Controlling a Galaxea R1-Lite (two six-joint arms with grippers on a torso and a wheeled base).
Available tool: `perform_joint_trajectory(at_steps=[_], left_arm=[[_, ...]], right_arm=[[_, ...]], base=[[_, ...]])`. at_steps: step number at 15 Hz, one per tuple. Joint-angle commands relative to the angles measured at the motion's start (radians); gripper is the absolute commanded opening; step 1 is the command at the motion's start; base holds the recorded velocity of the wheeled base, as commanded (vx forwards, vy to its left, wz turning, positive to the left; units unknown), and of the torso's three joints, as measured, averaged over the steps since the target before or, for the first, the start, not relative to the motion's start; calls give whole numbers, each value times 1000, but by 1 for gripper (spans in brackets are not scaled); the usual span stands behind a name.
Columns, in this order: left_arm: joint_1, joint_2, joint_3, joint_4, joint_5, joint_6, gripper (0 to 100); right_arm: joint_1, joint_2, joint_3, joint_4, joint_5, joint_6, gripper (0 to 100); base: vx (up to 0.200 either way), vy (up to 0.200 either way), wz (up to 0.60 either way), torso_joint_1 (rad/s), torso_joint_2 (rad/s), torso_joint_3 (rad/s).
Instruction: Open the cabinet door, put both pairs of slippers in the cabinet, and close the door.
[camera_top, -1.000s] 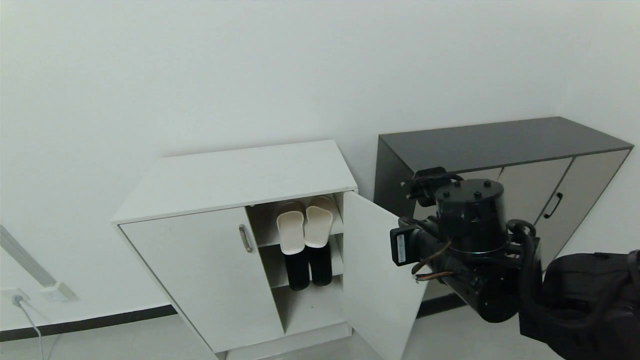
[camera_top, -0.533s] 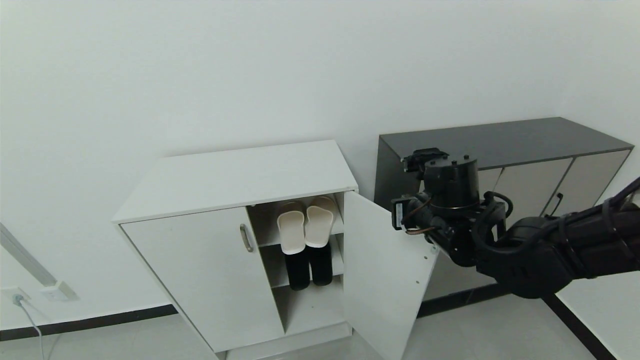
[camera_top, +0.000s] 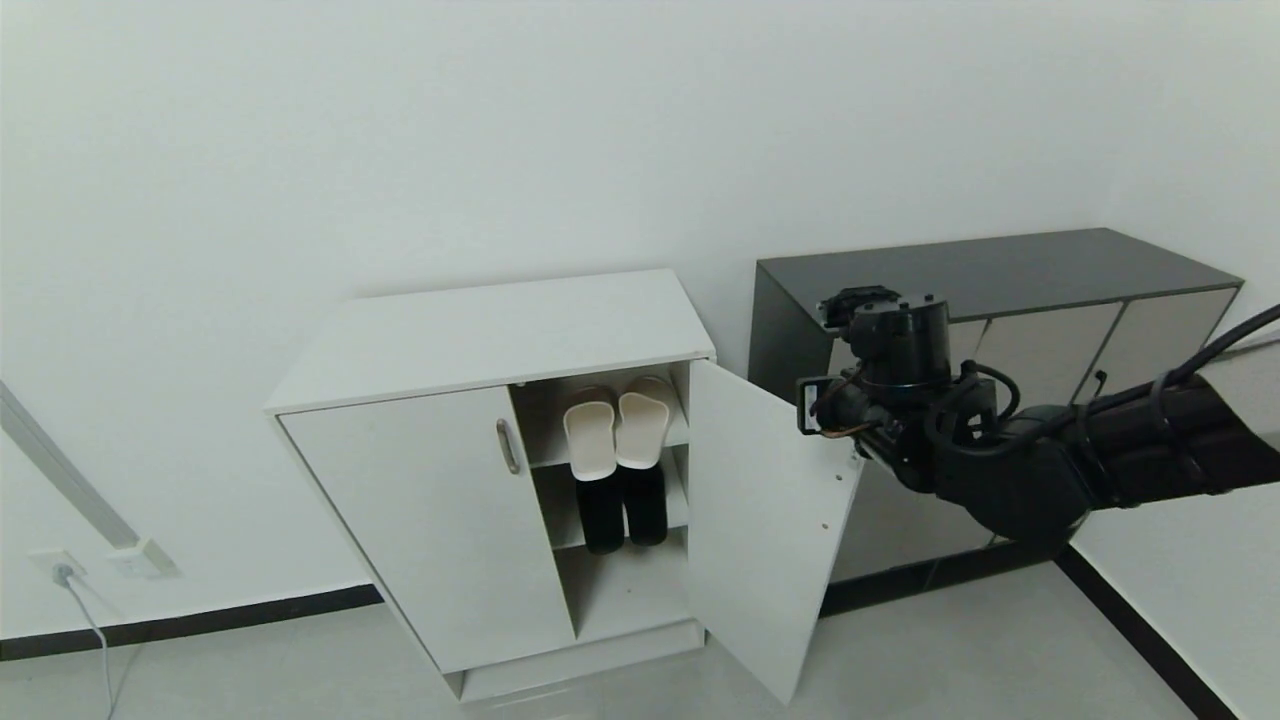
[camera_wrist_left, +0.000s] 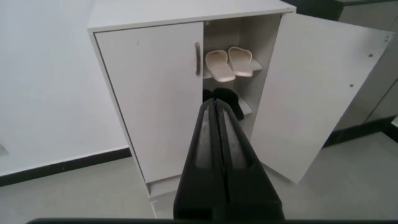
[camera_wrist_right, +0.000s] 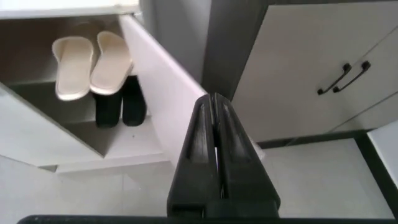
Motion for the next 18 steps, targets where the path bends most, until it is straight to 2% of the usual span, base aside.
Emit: perform_joint_trajectory(at_steps=[1, 5, 9, 18], left_arm=[[0, 1, 0, 1, 0, 0, 0], [0, 1, 0, -1, 0, 0, 0], [0, 1, 0, 1, 0, 0, 0], [0, 1, 0, 1, 0, 0, 0]], right_arm=[[-38, 44, -70, 52, 13, 12, 0], [-87, 96, -257, 308, 123, 155, 0], [-127, 176, -329, 322, 131, 166, 0], [-133, 236, -335, 319, 130, 167, 0]], base=[[0, 0, 0, 0, 0, 0], [0, 0, 0, 0, 0, 0], [0, 0, 0, 0, 0, 0], [0, 0, 0, 0, 0, 0]])
